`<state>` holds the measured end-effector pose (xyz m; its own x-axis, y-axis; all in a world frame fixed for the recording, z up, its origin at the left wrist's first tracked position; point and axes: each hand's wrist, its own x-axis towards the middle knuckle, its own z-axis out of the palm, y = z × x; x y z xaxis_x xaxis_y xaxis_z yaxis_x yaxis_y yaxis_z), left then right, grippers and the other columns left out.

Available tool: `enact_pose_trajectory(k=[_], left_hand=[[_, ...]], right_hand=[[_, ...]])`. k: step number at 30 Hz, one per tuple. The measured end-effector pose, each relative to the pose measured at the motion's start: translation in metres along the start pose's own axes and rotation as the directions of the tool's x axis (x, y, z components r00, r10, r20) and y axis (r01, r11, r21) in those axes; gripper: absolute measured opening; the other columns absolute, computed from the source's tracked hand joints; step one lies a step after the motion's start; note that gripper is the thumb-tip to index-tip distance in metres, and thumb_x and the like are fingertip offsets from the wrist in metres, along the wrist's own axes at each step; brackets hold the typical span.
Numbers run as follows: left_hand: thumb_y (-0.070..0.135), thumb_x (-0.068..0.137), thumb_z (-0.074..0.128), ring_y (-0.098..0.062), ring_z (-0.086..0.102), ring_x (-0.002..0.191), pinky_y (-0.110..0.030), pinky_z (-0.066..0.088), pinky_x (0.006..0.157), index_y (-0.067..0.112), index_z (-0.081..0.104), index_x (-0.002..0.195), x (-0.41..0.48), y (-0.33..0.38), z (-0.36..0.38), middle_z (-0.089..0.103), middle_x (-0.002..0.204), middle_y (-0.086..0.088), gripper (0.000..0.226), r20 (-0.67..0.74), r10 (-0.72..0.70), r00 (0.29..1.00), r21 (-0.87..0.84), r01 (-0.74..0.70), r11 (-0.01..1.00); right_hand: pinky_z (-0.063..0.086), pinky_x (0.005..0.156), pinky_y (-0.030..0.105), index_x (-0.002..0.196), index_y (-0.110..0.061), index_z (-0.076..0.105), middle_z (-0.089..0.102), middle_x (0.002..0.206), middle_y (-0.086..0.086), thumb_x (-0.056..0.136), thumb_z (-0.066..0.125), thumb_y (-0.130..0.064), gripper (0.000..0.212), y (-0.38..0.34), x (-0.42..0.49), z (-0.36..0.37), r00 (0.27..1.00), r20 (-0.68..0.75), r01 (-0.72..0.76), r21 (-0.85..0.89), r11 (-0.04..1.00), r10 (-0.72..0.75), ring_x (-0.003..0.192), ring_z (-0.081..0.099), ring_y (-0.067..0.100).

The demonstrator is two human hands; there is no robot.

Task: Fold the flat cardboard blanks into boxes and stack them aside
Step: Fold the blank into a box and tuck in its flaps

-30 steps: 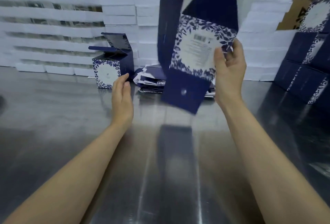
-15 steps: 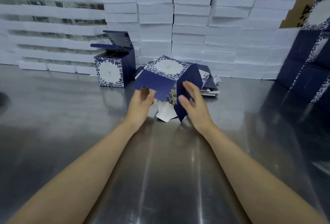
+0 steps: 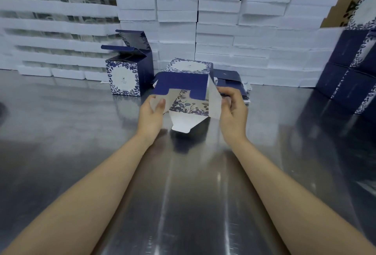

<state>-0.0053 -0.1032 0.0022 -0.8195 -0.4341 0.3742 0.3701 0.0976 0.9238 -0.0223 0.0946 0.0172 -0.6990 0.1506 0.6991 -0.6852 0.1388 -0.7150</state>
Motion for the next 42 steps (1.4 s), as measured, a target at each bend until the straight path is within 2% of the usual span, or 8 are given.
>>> enact_pose_trajectory(k=[7, 11, 17, 24, 30, 34, 38, 42], left_hand=[[0.018, 0.094, 0.059, -0.022, 0.067, 0.094, -0.027, 0.056, 0.078, 0.009, 0.064, 0.101, -0.001, 0.010, 0.002, 0.068, 0.103, -0.009, 0.012, 0.070, -0.122, 0.990, -0.334, 0.139, 0.932], [0.018, 0.093, 0.060, -0.017, 0.067, 0.088, -0.023, 0.055, 0.072, 0.008, 0.064, 0.100, -0.005, 0.016, 0.006, 0.069, 0.100, -0.008, 0.013, 0.054, -0.124, 0.991, -0.355, 0.135, 0.925], [0.018, 0.093, 0.062, -0.015, 0.069, 0.087, -0.025, 0.056, 0.074, 0.010, 0.067, 0.098, -0.007, 0.018, 0.003, 0.071, 0.098, -0.006, 0.010, 0.045, -0.120, 0.992, -0.345, 0.128, 0.930], [0.020, 0.092, 0.064, -0.016, 0.063, 0.090, -0.042, 0.051, 0.096, 0.017, 0.068, 0.092, -0.014, 0.019, 0.010, 0.070, 0.096, -0.002, 0.005, 0.073, -0.085, 0.994, -0.226, 0.100, 0.969], [0.018, 0.094, 0.061, -0.020, 0.059, 0.105, -0.052, 0.043, 0.105, 0.020, 0.055, 0.093, -0.020, 0.024, 0.026, 0.062, 0.117, -0.007, 0.007, 0.092, -0.100, 0.991, -0.308, 0.123, 0.943], [-0.015, 0.081, 0.064, -0.022, 0.048, 0.131, -0.031, 0.041, 0.108, 0.020, 0.050, 0.103, -0.023, 0.019, 0.032, 0.045, 0.143, -0.015, 0.044, 0.107, 0.027, 0.994, -0.264, 0.002, 0.965], [-0.029, 0.072, 0.046, -0.020, 0.034, 0.141, -0.030, 0.038, 0.111, 0.028, 0.052, 0.109, -0.018, 0.011, 0.026, 0.031, 0.152, -0.014, 0.068, 0.178, 0.179, 0.968, -0.112, -0.160, 0.981], [-0.011, 0.073, 0.044, -0.005, 0.028, 0.142, -0.001, 0.032, 0.091, 0.040, 0.069, 0.091, -0.015, 0.007, 0.018, 0.024, 0.156, 0.004, 0.059, 0.191, 0.307, 0.932, 0.164, -0.339, 0.926]], right_hand=[[0.042, 0.088, 0.017, 0.125, -0.015, 0.054, 0.055, 0.122, -0.004, 0.093, 0.045, 0.005, 0.038, 0.001, 0.018, -0.018, 0.981, -0.177, -0.067, 0.040, 0.997, 0.073, 0.100, 0.053, -0.009], [0.040, 0.090, 0.014, 0.146, -0.022, 0.031, 0.034, 0.144, 0.005, 0.080, 0.033, 0.019, 0.077, 0.000, 0.022, -0.030, 0.946, 0.090, 0.324, -0.334, 0.885, -0.312, 0.123, 0.042, 0.009], [0.050, 0.075, 0.032, 0.127, -0.012, 0.064, 0.039, 0.144, 0.014, 0.077, 0.037, 0.018, 0.063, -0.005, 0.016, -0.034, 0.898, 0.242, 0.439, -0.443, 0.782, -0.367, 0.089, 0.053, 0.022], [0.051, 0.076, 0.037, 0.112, -0.009, 0.072, 0.035, 0.152, -0.001, 0.090, 0.056, -0.011, 0.028, -0.019, 0.020, -0.021, 0.976, 0.168, 0.203, -0.505, 0.839, -0.136, 0.102, 0.050, 0.007], [0.042, 0.079, 0.020, 0.125, -0.003, 0.063, 0.004, 0.163, 0.000, 0.087, 0.058, -0.008, 0.038, -0.019, 0.030, -0.011, 0.947, 0.290, 0.044, -0.537, 0.842, 0.136, 0.065, 0.058, 0.005], [0.039, 0.083, 0.001, 0.136, -0.002, 0.051, 0.027, 0.157, 0.010, 0.089, 0.064, -0.015, 0.051, -0.018, 0.031, -0.004, 0.911, 0.335, -0.087, -0.415, 0.906, 0.241, 0.089, 0.062, 0.005], [0.047, 0.091, 0.015, 0.137, -0.008, 0.050, 0.033, 0.152, 0.008, 0.086, 0.061, -0.005, 0.052, -0.019, 0.028, -0.005, 0.895, 0.386, -0.074, -0.368, 0.927, 0.225, 0.103, 0.057, -0.007], [0.054, 0.079, 0.042, 0.126, -0.025, 0.048, 0.038, 0.128, -0.008, 0.082, 0.066, -0.004, 0.053, -0.018, 0.027, -0.009, 0.938, 0.341, 0.077, -0.377, 0.923, 0.061, 0.073, 0.062, 0.008]])
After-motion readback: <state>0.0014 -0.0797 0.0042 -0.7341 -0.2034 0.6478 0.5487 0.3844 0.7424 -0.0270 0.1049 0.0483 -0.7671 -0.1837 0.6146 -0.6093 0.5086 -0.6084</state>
